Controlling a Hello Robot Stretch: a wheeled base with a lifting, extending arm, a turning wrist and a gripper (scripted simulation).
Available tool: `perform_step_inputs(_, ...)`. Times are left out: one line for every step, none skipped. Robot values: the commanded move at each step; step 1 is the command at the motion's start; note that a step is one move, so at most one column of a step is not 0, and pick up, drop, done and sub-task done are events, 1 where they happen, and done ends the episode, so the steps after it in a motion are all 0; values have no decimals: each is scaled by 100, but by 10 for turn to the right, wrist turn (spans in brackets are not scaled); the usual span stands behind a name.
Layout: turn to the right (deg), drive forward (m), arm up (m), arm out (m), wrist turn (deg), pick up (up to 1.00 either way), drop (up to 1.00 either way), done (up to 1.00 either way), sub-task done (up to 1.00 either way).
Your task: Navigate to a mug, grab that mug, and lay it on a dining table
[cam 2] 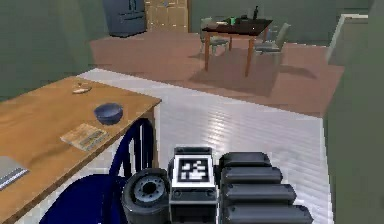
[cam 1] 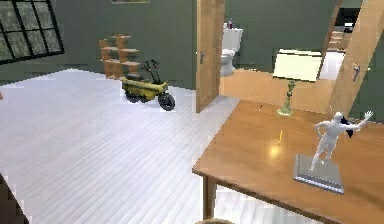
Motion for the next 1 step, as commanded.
perform_step_inputs(0,45,0,0,0,0,0,0,0)
